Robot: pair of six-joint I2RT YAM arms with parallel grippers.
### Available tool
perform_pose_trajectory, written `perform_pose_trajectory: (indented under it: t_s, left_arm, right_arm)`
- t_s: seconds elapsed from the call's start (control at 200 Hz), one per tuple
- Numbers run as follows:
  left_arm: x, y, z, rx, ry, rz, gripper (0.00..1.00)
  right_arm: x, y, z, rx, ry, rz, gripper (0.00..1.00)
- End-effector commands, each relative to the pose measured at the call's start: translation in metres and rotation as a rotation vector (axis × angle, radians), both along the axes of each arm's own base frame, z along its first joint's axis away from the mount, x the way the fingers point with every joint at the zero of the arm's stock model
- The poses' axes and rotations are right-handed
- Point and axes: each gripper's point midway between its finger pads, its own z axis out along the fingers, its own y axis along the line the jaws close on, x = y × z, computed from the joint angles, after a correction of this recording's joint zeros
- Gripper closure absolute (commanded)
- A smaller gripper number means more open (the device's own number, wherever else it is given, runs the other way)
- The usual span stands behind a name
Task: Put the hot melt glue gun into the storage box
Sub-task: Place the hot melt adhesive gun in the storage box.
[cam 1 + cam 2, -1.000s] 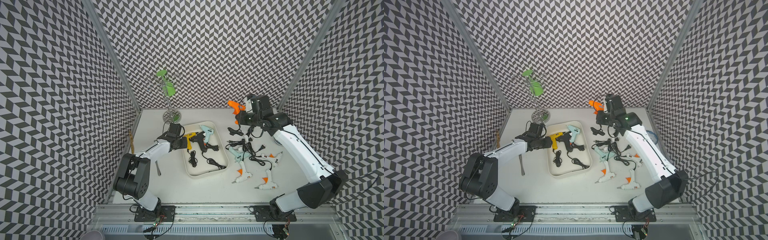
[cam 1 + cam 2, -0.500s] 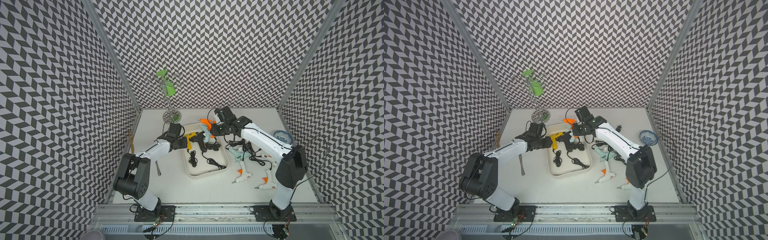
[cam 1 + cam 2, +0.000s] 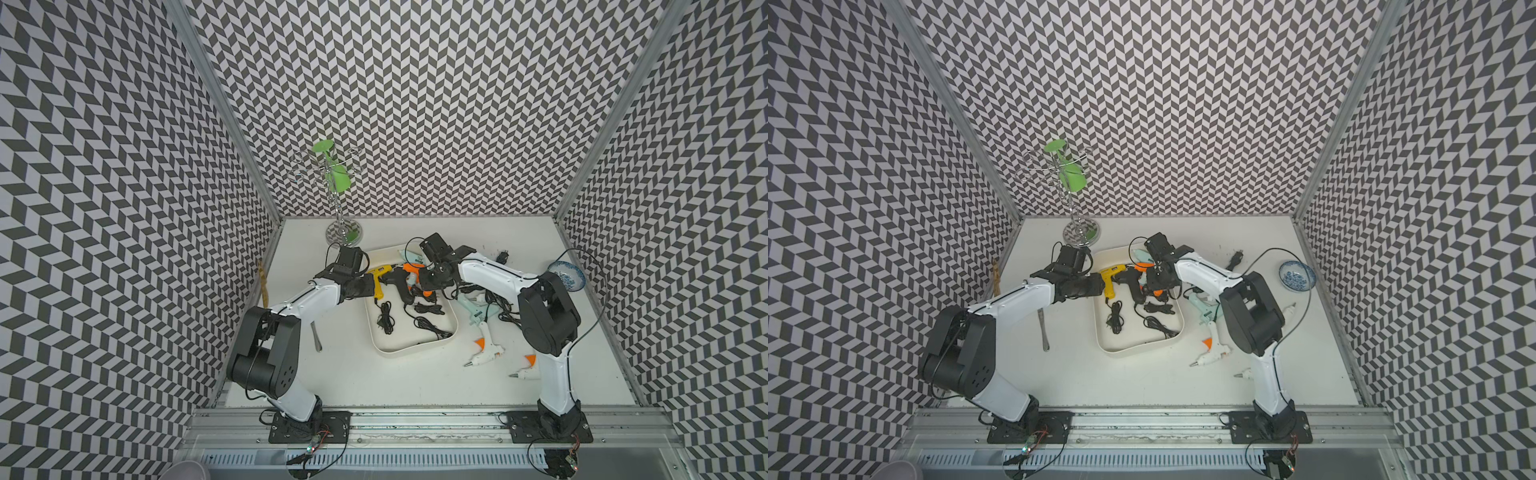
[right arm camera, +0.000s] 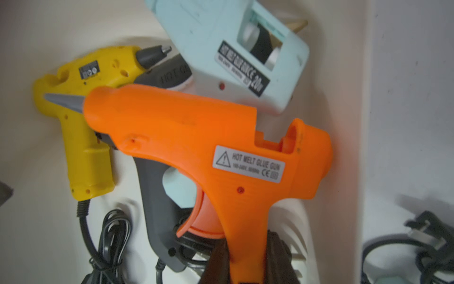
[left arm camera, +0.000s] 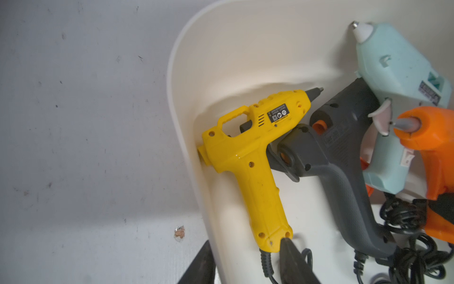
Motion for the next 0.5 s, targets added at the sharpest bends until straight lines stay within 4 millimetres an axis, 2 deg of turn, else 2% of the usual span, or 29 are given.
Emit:
perform_pose_trajectory:
  t_s: [0.0, 0.045, 0.125, 0.23, 0.27, 0.355, 0.436, 0.496]
  left_arm:
    - [0.004, 0.0, -0.002, 0.003, -0.007, -0.01, 0.54]
    - [0.004, 0.0, -0.002, 0.004, -0.006, -0.01, 0.54]
    - [0.003, 0.001, -0.002, 0.006, -0.007, -0.01, 0.54]
    - [0.005, 0.0, -0.002, 0.002, -0.007, -0.011, 0.54]
    - [0.004, -0.001, -0.002, 0.0, -0.005, -0.013, 0.54]
    - [0.005, -0.002, -0.002, -0.004, -0.004, -0.015, 0.54]
    - [0.005, -0.002, -0.002, -0.006, -0.006, -0.016, 0.54]
    - [0.005, -0.003, -0.002, -0.011, -0.005, -0.02, 0.54]
  right_arm:
    - [0.007, -0.001, -0.014, -0.046, 0.007, 0.001, 0.67]
    - [0.008, -0.004, -0.011, -0.058, 0.003, -0.006, 0.56]
    - [0.006, -0.005, -0.002, -0.058, -0.01, -0.004, 0.42]
    - [0.004, -0.006, 0.02, -0.043, -0.038, 0.003, 0.33]
    - [0.003, -0.005, 0.033, -0.022, -0.054, 0.005, 0.32]
    - [0.002, -0.006, 0.075, 0.041, -0.132, -0.009, 0.31]
    - [0.003, -0.016, 0.119, 0.07, -0.232, -0.032, 0.3]
    - [0.004, -0.027, 0.139, 0.063, -0.291, -0.057, 0.3]
